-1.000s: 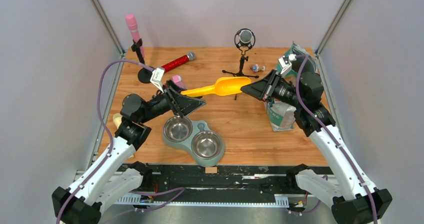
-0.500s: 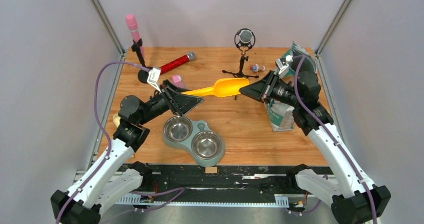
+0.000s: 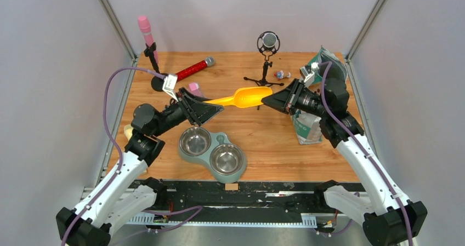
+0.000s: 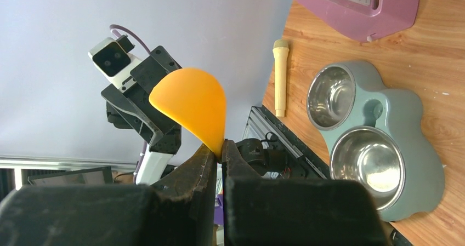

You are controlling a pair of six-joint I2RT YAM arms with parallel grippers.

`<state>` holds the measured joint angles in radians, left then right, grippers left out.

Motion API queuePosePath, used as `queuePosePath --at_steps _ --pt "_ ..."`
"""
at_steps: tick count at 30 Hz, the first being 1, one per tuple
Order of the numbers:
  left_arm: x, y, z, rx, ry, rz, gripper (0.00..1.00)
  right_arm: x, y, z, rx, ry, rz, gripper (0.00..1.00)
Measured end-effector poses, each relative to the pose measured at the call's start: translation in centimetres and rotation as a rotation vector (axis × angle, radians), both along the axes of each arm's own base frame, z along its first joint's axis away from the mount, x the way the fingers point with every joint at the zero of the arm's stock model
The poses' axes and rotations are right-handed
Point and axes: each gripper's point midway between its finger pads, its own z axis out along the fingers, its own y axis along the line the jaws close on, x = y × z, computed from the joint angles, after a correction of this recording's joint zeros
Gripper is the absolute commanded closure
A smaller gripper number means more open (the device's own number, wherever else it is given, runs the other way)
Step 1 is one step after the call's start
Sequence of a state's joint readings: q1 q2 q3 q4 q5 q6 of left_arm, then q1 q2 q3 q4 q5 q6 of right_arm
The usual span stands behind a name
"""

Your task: Serve the pet food

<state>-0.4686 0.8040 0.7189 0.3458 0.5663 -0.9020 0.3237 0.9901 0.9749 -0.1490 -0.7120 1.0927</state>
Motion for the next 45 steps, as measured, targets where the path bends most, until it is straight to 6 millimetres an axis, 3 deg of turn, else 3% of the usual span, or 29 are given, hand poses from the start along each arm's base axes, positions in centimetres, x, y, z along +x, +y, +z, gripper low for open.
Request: queuePosePath --at_steps 7,21,24,31,36,45 --pt "0.5 0.0 -0.5 0.010 0.018 0.013 0.38 -0.1 0.2 -1.2 -0.009 0.050 0.020 1.00" --pt "0.9 -0.1 -0.9 0.018 0.025 0.020 0.40 0.3 0.1 -1.3 0.003 0.090 -0.012 1.00" --pt "0.8 -0.1 -0.9 0.018 0.025 0.019 0.51 0.4 0.1 -1.4 0.004 0.094 -0.017 1.00" --pt "0.8 -0.2 -1.3 0.033 0.030 0.014 0.59 0.3 0.0 -1.8 0.007 0.110 -0.021 1.00" --pt "0.2 -0.5 -1.1 0.033 0.015 -0.030 0.83 0.5 -0.1 -1.8 0.005 0.113 -0.032 1.00" --pt "0.1 -1.1 -1.4 0.047 0.010 -0.069 0.76 0.7 -0.2 -1.9 0.005 0.120 -0.043 1.00"
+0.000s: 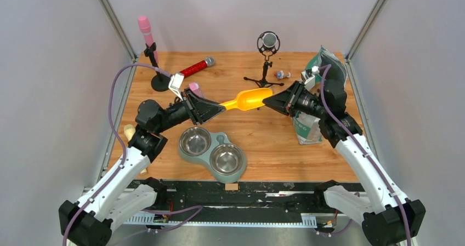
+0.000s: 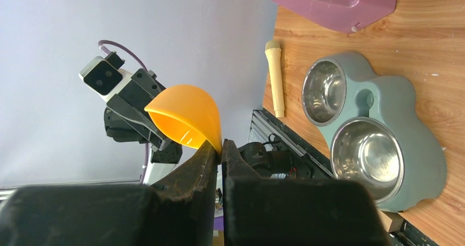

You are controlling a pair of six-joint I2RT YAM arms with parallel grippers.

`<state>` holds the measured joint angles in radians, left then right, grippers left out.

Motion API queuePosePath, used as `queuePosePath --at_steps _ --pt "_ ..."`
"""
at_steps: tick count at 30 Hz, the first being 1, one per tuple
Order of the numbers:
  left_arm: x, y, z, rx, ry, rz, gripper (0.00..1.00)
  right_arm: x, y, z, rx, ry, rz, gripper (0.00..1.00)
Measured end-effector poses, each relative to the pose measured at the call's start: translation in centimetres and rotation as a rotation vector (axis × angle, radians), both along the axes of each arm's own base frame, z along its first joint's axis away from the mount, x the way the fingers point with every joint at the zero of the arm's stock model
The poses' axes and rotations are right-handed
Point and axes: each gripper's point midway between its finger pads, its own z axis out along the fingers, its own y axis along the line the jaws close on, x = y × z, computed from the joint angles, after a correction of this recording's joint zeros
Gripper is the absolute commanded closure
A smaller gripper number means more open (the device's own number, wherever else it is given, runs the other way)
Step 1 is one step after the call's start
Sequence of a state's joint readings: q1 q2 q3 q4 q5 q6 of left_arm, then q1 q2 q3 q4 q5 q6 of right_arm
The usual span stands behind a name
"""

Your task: Serve the pet food

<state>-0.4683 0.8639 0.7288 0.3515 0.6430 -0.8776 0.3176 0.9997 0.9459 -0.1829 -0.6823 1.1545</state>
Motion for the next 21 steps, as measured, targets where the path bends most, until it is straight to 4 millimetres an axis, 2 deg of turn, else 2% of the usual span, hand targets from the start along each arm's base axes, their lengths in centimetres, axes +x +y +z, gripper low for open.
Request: queuePosePath --at_steps 6,13,17,21 --pt "-0.02 -0.04 0.03 0.002 -0.001 -0.004 0.68 0.01 -0.01 0.03 0.001 0.000 -0.001 1.00" --pt "-0.02 -0.12 0.07 0.004 0.000 -0.010 0.68 -0.12 -0.11 0.04 0.006 -0.002 -0.007 1.00" --pt "-0.14 -0.25 0.12 0.007 -0.002 -0.024 0.61 -0.19 -0.21 0.21 0.007 -0.010 -0.014 1.00" --pt "-0.27 -0.38 -0.55 0.030 0.018 -0.041 0.61 -0.18 -0.21 0.65 0.013 -0.034 -0.013 1.00"
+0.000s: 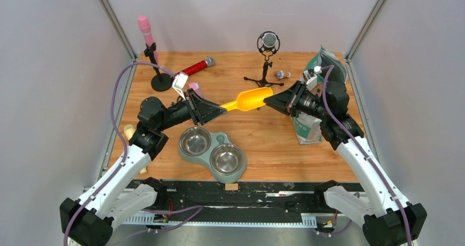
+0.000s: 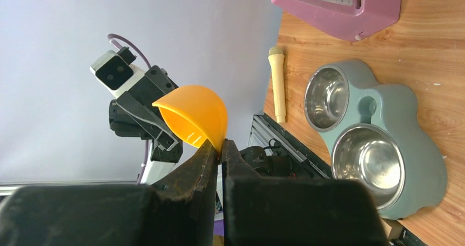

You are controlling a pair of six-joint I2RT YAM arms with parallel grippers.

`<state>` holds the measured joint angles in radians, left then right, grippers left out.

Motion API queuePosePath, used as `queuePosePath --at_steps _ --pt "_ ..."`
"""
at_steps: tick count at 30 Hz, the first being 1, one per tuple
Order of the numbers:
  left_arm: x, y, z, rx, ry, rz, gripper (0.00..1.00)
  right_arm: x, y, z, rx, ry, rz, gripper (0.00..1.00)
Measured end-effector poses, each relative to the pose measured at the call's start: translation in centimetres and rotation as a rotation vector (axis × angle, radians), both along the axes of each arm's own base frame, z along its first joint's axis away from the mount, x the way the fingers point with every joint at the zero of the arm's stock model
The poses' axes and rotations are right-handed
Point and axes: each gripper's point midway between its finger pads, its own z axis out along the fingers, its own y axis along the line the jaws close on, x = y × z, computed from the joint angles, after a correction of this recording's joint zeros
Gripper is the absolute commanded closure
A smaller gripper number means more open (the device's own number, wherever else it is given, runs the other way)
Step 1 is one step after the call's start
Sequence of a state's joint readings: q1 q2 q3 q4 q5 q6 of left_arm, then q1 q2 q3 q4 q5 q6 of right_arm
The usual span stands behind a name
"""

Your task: Serve the pet food

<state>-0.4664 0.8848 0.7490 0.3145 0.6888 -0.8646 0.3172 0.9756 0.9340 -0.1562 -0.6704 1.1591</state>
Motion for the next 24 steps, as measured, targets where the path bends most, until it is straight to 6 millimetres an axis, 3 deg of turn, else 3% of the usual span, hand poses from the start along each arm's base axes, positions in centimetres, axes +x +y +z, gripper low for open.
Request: queuePosePath --at_steps 3,5,6,9,10,12,14,18,21,24 --pt "0.0 -0.2 -0.6 0.013 0.022 -0.012 0.69 0.0 0.0 0.0 -0.005 -0.008 -0.001 1.00" --pt "-0.2 -0.2 -0.5 0.013 0.021 -0.026 0.84 0.1 -0.1 -0.1 -0.007 -0.006 -0.005 1.00" --pt "-0.4 -0.3 -0.3 0.012 0.014 -0.034 0.97 0.1 -0.1 -0.1 -0.007 -0.006 -0.007 1.00" --pt "-0.4 -0.3 -0.1 0.010 0.019 -0.032 1.00 0.1 -0.1 0.1 -0.006 -0.015 -0.007 0.99" --pt "-0.3 -0.3 -0.1 0.009 0.022 -0.032 1.00 0.0 -0.1 0.0 -0.009 -0.017 -0.007 0.91" --pt "-0.2 -0.3 -0.1 0.007 0.027 -0.026 1.00 0.0 -0.2 -0.1 -0.020 -0.024 -0.006 0.61" --pt "0.2 -0.2 -0.2 0.004 0.044 -0.004 1.00 -0.1 -0.3 -0.3 -0.055 -0.045 0.000 0.40" --pt "1.1 0.1 -0.5 0.000 0.069 0.053 1.00 -0.1 -1.2 1.5 -0.162 -0.143 -0.025 0.21" --pt "1.3 0.5 -0.6 0.002 0.084 0.089 1.00 0.4 -3.0 5.9 -0.242 -0.291 -0.134 0.02" --pt "1.1 1.1 -0.3 0.001 0.084 0.121 1.00 0.8 -5.5 9.7 -0.330 -0.423 -0.276 0.00"
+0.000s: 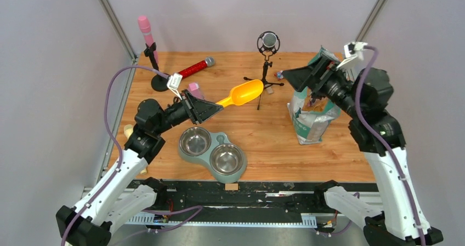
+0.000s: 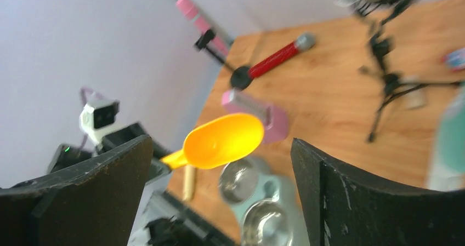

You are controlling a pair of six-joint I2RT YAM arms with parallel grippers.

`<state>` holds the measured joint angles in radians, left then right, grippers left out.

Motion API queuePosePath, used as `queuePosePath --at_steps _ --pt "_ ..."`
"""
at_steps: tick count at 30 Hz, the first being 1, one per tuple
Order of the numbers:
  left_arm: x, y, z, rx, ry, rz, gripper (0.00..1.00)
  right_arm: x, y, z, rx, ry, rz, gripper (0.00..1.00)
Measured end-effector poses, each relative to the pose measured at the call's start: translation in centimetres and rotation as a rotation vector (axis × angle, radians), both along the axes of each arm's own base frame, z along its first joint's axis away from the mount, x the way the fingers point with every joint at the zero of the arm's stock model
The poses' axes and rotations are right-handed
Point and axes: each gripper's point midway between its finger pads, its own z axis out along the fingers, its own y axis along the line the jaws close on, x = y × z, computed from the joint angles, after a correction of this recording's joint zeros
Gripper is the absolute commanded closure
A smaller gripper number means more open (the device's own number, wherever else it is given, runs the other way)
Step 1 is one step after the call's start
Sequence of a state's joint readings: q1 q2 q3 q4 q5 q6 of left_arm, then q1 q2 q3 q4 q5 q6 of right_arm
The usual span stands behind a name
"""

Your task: Serve the pet food

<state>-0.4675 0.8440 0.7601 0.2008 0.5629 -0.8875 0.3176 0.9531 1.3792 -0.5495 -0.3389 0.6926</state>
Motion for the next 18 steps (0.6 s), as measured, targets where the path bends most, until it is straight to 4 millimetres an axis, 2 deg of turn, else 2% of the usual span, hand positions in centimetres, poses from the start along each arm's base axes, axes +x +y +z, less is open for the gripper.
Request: queuePosePath --at_steps 4,6,8,10,13,18 --pt "0.0 0.6 -0.1 0.015 -0.003 0.035 1.00 1.3 -4.2 4.0 -0.145 -0.110 -0.223 0.00" --pt "0.2 0.8 -0.7 0.034 0.009 0.052 1.00 2.4 -6.6 4.9 -0.238 -0.127 -0.347 0.00" --pt "0.4 0.9 -1.3 0.056 0.024 0.067 1.00 3.9 -9.3 4.9 -0.363 -0.114 -0.477 0.02" --pt "0.6 1.1 -1.8 0.077 0.034 0.085 1.00 5.0 -11.6 3.7 -0.496 -0.072 -0.563 0.02" --pt "0.9 1.4 -2.2 0.102 0.043 0.107 1.00 6.4 -14.2 0.8 -0.719 0.033 -0.608 0.03" --pt "1.2 1.7 -2.3 0.124 0.041 0.127 1.00 7.8 -16.6 -3.5 -0.968 0.179 -0.562 0.09"
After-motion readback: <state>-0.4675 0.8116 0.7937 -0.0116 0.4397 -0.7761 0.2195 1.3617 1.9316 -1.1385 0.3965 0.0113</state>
